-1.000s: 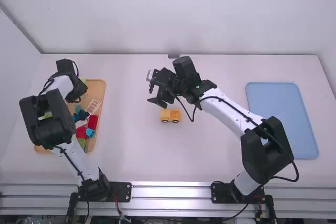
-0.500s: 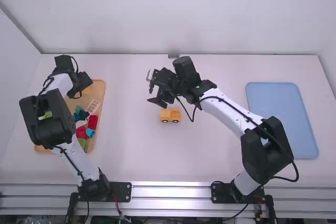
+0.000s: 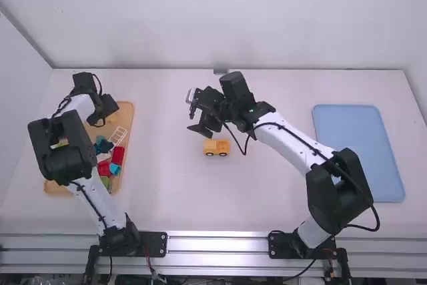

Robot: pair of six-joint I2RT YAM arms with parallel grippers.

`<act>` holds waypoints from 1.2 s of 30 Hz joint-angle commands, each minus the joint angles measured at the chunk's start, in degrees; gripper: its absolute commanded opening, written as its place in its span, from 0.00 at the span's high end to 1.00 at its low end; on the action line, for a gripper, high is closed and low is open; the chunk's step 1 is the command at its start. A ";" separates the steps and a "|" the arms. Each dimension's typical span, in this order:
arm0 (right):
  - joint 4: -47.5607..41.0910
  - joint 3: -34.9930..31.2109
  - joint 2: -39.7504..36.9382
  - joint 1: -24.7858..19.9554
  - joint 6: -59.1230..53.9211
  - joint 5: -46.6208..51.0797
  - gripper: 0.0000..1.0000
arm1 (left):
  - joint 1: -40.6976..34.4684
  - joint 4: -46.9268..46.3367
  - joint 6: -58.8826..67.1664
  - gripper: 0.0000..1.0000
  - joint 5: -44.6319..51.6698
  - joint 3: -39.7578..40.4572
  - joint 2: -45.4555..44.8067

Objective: Assemble lego blocks to make yellow taxi

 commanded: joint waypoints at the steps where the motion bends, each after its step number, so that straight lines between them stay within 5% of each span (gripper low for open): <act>1: -0.07 1.70 -0.20 -0.26 0.26 -0.15 0.01 | -0.26 -0.31 2.89 0.27 -0.35 0.59 1.25; 4: -0.07 1.70 -0.20 -0.26 0.26 -0.11 0.01 | -0.70 0.04 4.35 0.29 -0.44 0.59 1.49; 9: -0.11 1.70 -0.20 -0.26 0.35 -0.13 0.02 | -0.55 0.57 3.87 0.69 -0.68 0.59 1.55; 17: -0.13 1.70 -0.20 -0.26 0.68 -0.13 0.01 | -0.70 -0.48 3.76 0.89 -0.63 0.59 1.55; 22: -0.26 1.70 -0.20 -0.26 0.68 0.33 0.01 | -0.15 -0.81 -0.55 0.84 -0.83 1.33 1.29; 27: -0.50 1.70 -0.20 -0.26 0.66 0.92 0.01 | -0.61 -1.77 1.38 0.58 -0.22 3.98 1.25; 36: -0.50 1.70 -0.20 -0.26 0.44 0.98 0.02 | -0.24 -7.61 1.70 0.33 -0.72 9.75 1.22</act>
